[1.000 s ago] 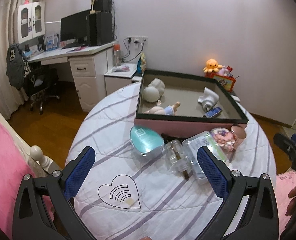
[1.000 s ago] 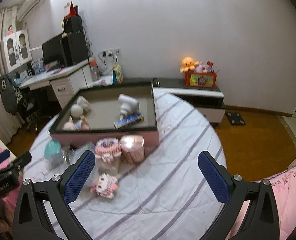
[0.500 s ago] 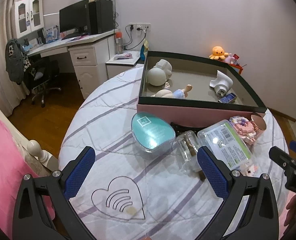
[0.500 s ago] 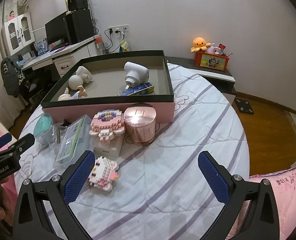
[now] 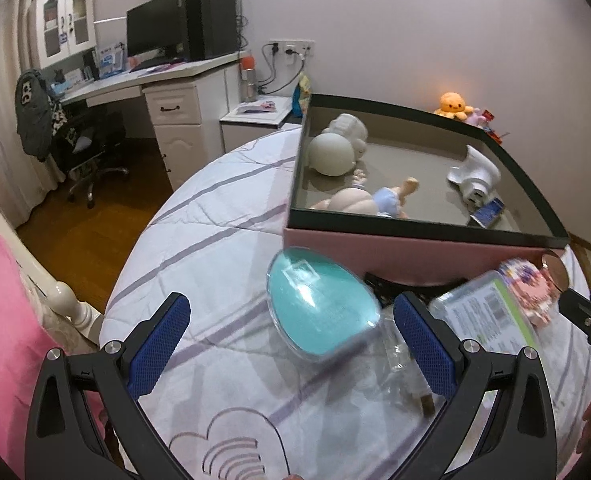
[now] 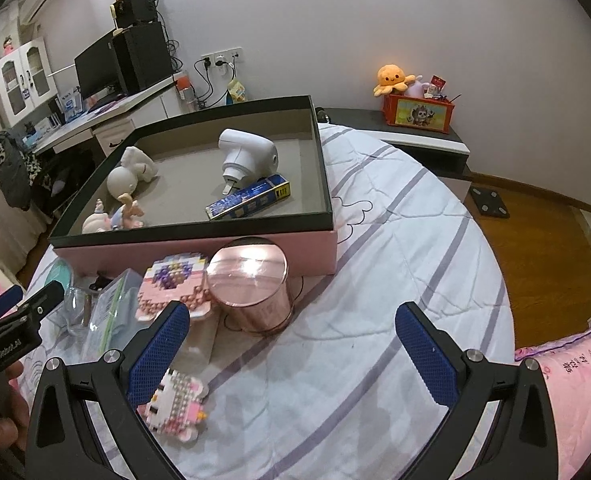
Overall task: Organize rigid objects
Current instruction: 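Grasp the teal-lidded container with the left gripper while the right grasps the rose-gold tin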
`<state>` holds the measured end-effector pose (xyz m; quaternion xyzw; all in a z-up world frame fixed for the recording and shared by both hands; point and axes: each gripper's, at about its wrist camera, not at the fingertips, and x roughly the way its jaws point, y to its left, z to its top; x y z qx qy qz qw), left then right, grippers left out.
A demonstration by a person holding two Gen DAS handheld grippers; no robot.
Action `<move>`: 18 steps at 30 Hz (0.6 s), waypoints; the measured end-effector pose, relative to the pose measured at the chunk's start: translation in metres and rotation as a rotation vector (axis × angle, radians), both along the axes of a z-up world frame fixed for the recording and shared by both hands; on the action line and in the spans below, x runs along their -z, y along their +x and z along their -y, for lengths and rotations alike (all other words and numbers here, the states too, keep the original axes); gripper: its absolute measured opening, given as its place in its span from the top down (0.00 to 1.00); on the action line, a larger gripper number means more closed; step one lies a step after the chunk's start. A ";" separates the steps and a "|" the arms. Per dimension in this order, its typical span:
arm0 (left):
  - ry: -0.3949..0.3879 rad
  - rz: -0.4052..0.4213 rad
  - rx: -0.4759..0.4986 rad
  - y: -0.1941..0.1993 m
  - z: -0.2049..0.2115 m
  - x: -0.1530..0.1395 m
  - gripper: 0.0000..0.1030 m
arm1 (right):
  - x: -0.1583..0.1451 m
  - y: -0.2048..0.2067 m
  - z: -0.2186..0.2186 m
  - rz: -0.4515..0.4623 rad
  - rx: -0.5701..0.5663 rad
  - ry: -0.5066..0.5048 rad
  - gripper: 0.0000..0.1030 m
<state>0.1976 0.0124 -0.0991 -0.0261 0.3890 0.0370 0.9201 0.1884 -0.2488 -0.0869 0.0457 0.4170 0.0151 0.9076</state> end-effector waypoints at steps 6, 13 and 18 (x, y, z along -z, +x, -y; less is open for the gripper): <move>0.016 -0.037 -0.019 0.013 -0.007 0.015 0.17 | 0.007 0.011 0.004 -0.008 0.002 0.027 0.00; 0.003 -0.101 0.012 0.018 -0.008 0.029 0.43 | 0.015 0.021 0.005 -0.017 -0.016 0.051 0.07; 0.000 -0.097 0.040 0.019 -0.006 0.029 0.64 | 0.031 0.029 -0.003 -0.052 -0.050 0.069 0.34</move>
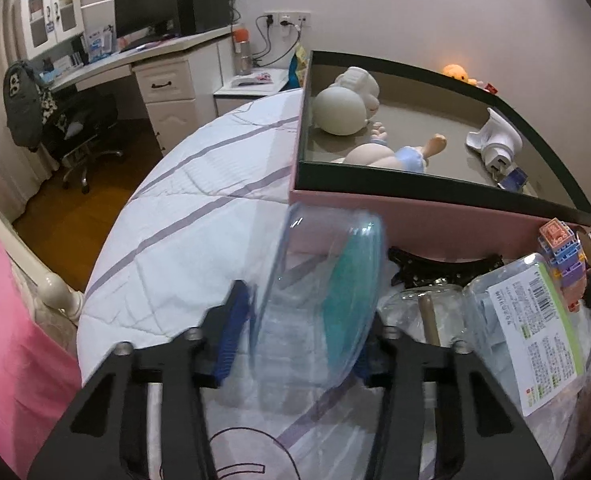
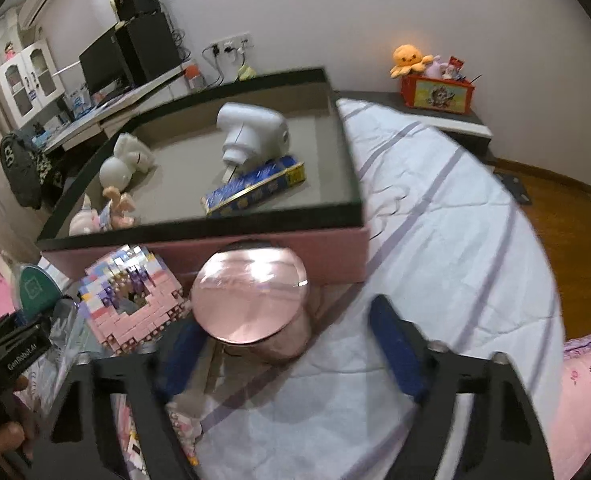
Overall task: Organize rigid objects
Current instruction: 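Grasp the teal-lidded container with the left gripper while the right grasps the rose-gold tin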
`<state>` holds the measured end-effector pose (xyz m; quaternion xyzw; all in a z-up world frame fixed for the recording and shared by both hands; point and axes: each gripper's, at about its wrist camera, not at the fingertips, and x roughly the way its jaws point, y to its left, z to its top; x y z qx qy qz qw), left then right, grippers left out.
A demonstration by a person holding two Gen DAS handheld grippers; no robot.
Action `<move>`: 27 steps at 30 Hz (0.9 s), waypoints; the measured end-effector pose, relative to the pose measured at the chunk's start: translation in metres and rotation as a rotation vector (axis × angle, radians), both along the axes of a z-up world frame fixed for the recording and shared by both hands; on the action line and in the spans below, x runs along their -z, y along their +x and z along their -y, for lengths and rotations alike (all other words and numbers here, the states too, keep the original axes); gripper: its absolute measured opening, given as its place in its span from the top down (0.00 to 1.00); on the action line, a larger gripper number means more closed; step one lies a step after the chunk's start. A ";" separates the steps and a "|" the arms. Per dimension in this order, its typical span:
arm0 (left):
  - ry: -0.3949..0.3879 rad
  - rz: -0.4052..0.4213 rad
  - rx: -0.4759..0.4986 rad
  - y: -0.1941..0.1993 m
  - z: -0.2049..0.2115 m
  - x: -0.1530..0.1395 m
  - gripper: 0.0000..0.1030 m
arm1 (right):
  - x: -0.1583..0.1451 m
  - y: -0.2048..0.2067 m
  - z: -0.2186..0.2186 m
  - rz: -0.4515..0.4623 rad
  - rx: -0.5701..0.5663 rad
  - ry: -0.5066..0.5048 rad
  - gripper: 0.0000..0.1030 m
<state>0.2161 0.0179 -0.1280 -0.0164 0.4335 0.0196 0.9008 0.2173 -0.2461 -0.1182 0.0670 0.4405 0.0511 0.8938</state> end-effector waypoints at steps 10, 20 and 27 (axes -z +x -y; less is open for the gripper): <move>-0.047 0.020 0.030 -0.012 -0.002 -0.007 0.64 | -0.005 -0.014 0.007 0.018 -0.015 0.035 0.52; -0.056 0.067 0.058 -0.027 0.004 -0.032 0.64 | -0.026 -0.029 0.012 0.049 -0.012 0.034 0.52; -0.071 0.124 0.077 -0.031 0.005 -0.063 0.64 | -0.057 -0.030 0.003 0.111 -0.051 0.037 0.52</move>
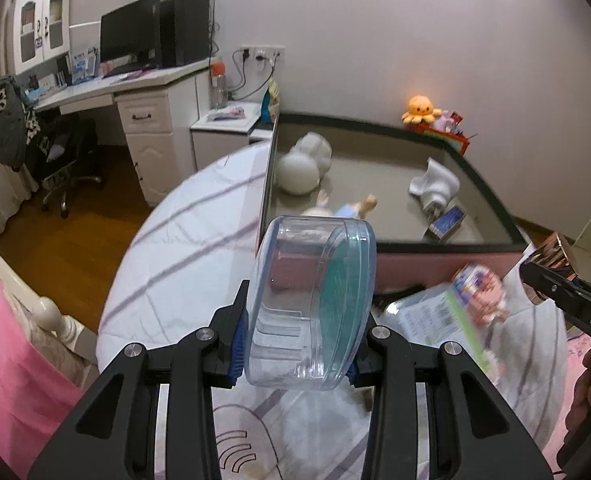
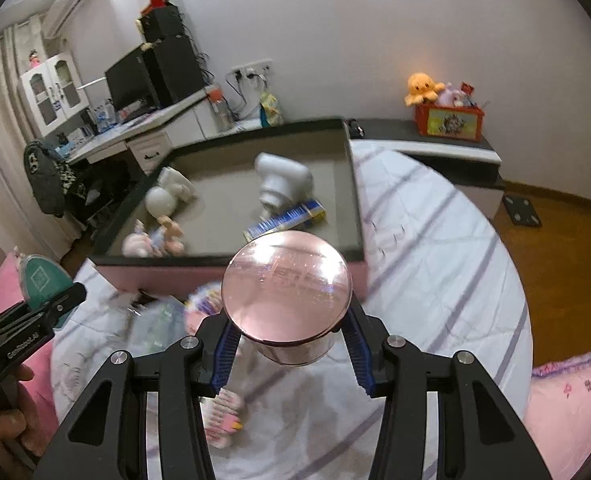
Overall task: Organize rigid objects
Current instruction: 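Grasp the teal-lidded container with the left gripper while the right grasps the rose-gold tin, then lower the teal container and rose-gold tin into the pink tray and open both grippers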
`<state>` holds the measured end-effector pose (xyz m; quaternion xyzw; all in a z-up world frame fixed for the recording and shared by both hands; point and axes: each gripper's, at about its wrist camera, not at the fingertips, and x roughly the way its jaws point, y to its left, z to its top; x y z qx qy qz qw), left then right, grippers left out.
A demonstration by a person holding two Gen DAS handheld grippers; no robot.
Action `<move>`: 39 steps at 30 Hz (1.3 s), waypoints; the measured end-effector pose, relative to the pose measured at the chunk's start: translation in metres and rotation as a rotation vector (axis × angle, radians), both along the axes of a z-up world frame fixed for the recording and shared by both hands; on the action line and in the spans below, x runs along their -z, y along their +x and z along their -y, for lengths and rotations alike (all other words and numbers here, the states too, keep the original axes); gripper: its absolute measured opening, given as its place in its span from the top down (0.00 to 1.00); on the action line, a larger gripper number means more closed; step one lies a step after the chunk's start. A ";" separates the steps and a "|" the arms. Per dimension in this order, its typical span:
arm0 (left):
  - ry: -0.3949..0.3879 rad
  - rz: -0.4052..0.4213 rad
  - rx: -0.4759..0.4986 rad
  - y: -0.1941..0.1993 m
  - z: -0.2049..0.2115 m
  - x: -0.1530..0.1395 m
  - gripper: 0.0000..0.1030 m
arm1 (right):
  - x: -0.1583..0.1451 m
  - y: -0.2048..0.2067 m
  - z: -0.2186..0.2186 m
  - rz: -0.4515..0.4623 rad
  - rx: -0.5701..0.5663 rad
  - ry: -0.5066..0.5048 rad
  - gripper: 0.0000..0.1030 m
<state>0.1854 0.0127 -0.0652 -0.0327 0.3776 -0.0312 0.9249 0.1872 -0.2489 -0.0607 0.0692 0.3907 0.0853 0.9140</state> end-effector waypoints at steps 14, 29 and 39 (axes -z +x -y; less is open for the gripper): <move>-0.036 0.117 0.061 0.073 0.025 -0.055 0.64 | -0.046 0.080 -0.032 0.102 -0.091 -0.037 0.52; -0.019 -0.026 0.103 0.151 0.057 -0.005 0.64 | 0.009 0.131 -0.054 -0.049 -0.137 -0.087 0.52; 0.039 -0.003 0.048 0.146 0.049 -0.007 0.21 | 0.008 0.126 -0.043 -0.037 -0.093 -0.097 0.18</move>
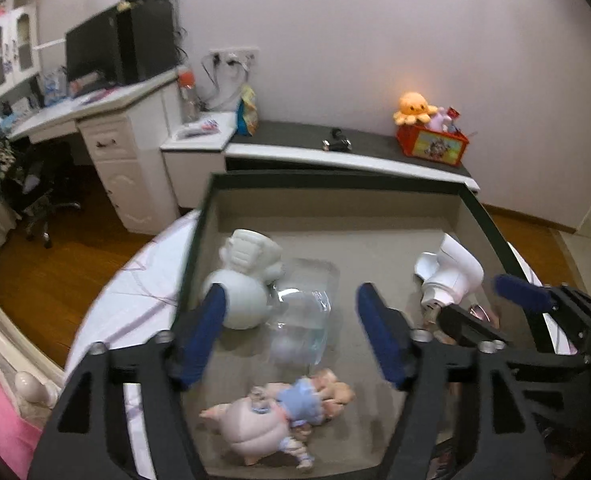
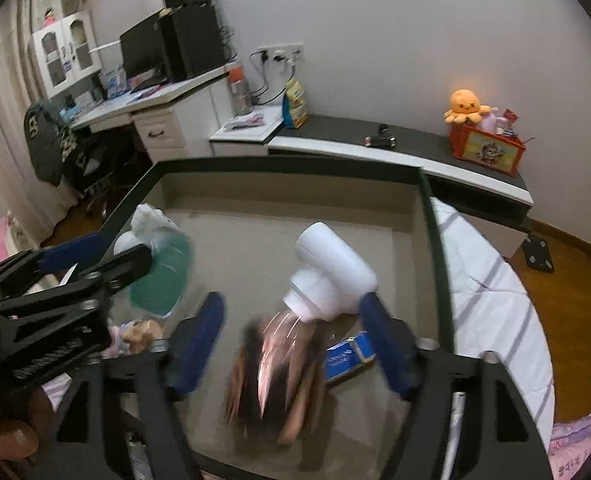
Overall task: Organize rigid objects
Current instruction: 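Lower the teal container and rose-gold tin into the pink tray and open both grippers, then withdraw both tools from the tray back over the bed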
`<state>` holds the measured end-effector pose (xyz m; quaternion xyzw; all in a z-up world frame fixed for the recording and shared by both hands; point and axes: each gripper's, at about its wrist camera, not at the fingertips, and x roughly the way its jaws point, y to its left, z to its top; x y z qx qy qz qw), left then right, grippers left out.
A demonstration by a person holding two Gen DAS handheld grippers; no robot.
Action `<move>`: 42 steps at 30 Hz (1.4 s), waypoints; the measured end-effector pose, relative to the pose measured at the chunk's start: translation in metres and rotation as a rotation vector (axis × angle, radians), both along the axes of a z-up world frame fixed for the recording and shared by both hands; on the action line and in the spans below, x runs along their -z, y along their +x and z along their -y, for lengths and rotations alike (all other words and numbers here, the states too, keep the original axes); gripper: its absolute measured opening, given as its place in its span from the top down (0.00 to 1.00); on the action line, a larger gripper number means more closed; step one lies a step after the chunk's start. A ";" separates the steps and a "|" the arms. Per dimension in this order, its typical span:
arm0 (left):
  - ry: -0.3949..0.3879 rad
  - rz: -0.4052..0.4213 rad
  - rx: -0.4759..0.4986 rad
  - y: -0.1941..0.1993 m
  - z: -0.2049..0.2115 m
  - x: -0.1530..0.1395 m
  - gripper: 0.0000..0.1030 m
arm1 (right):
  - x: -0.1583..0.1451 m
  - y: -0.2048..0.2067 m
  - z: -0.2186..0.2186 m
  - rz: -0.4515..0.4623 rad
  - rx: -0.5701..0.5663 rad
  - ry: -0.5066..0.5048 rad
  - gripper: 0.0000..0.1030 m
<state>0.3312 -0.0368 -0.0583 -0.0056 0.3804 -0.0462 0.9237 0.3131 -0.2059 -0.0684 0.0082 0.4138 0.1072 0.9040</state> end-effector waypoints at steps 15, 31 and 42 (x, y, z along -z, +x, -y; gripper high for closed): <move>-0.007 0.128 -0.014 -0.070 -0.020 -0.050 0.00 | -0.027 -0.038 0.022 0.051 0.129 0.088 0.17; -0.040 0.195 -0.018 -0.154 -0.032 -0.083 0.00 | -0.089 -0.130 0.023 0.258 0.148 0.135 0.17; -0.038 0.200 -0.044 -0.195 -0.039 -0.083 0.00 | -0.100 -0.177 0.025 0.314 0.171 0.117 0.17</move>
